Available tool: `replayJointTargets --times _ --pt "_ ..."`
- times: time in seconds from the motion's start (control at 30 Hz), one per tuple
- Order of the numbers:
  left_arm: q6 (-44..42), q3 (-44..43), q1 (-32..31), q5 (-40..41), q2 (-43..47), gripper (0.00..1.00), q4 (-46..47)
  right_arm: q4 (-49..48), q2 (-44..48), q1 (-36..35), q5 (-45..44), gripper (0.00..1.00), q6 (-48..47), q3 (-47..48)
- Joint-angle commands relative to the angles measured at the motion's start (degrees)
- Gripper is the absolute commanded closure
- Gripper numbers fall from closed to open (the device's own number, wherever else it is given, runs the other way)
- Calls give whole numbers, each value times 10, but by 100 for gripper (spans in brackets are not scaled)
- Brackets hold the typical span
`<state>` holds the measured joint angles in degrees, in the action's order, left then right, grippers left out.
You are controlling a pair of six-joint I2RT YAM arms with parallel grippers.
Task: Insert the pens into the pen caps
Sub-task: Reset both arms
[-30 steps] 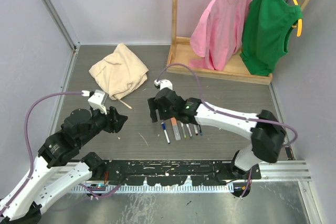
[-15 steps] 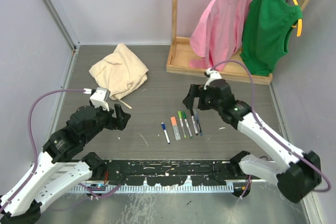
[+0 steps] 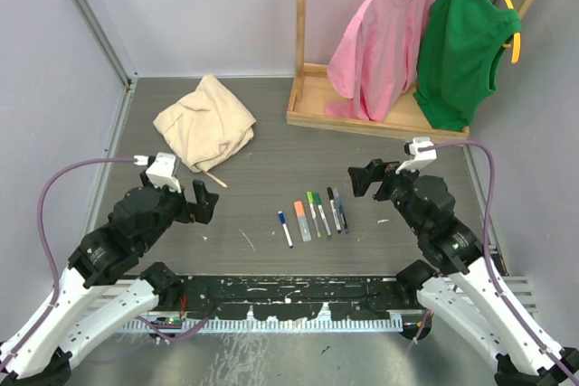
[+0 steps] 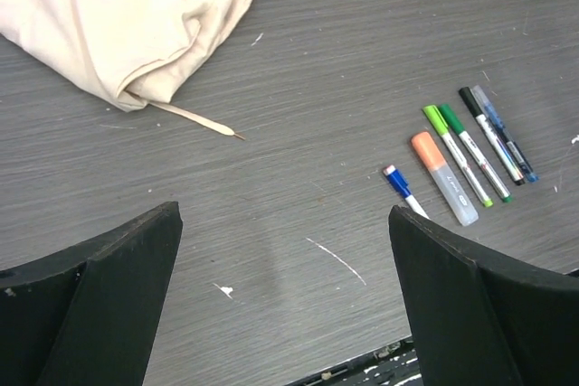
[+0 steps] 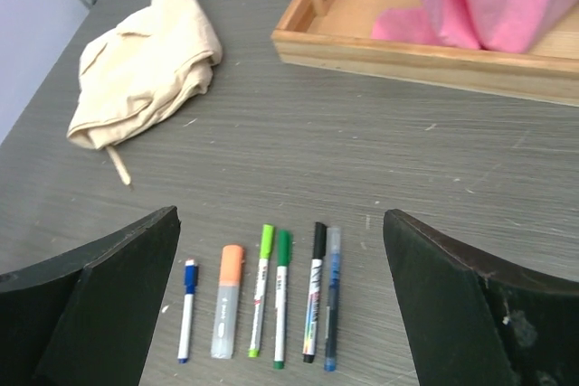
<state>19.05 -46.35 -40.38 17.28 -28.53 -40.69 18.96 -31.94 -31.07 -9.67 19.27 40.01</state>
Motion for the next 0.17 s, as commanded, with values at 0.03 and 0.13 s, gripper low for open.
replayJointTargets --times 0.03,0.13 --pt "-27 7 2 37 20 2 9 -36 28 -2 -99 1 -3 -12" --pt "-28 16 2 45 29 2 16 -31 22 -2 -98 1 -3 -6"
